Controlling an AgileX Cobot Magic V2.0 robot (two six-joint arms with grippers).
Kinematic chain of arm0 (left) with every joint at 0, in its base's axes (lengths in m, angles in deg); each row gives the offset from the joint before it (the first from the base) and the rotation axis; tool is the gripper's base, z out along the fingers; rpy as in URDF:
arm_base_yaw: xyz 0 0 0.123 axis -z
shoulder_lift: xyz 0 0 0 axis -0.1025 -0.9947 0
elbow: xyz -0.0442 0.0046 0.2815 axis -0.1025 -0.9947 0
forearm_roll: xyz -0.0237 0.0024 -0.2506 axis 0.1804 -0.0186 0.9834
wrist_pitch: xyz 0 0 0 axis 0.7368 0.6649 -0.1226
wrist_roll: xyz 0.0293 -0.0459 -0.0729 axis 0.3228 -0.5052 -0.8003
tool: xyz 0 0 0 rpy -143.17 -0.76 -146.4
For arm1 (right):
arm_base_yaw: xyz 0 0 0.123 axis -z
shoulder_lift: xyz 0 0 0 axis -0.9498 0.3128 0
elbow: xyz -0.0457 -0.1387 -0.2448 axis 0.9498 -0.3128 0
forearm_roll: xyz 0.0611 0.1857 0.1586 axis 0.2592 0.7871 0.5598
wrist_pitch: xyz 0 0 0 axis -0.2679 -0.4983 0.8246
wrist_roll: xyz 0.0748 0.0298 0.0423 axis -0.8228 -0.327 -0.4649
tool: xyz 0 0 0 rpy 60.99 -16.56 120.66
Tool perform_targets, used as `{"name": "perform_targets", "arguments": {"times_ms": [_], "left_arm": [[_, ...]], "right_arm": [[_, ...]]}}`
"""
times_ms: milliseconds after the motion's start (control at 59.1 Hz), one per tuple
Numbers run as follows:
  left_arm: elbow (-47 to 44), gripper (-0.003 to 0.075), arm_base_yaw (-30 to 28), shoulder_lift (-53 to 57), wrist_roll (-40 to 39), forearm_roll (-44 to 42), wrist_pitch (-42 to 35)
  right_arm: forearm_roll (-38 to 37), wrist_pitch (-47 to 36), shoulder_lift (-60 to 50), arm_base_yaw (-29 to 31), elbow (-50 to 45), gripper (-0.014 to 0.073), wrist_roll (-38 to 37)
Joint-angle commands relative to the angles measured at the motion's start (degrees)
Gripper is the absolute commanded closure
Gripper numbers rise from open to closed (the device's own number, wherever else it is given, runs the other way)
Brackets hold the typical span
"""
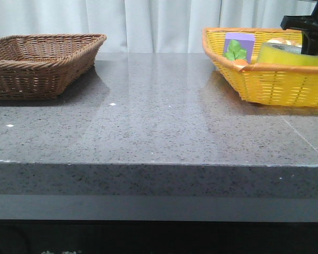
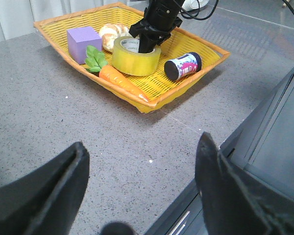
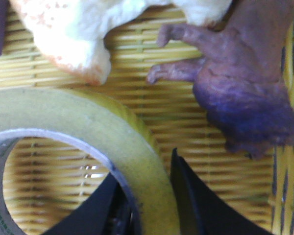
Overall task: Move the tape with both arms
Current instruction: 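Reach the right gripper down into the yellow basket onto the tape roll, then grasp the yellow tape roll with the right gripper and lift it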
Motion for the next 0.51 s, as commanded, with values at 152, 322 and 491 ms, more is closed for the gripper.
{"name": "perform_targets", "arguments": {"times_ms": [152,322,491], "left_arm": [[2.1,0.0265,0.4,-0.2,0.0,0.7,-4.7],[2.1,0.0265,0.4,-1.1,0.0,0.7,-4.7],[2.1,0.0265,0.4,-2.9,0.0,0.7,-4.8]], "right_arm": [[1.1,4.4,-6.5,0.3,5.9,0.0529,2.3],[1.1,4.1,-11.8,-0.8,6.0,0.0529,3.7],[1.1,3.1,-17.5,-6.2,6.0,0.0529,7.0]]}}
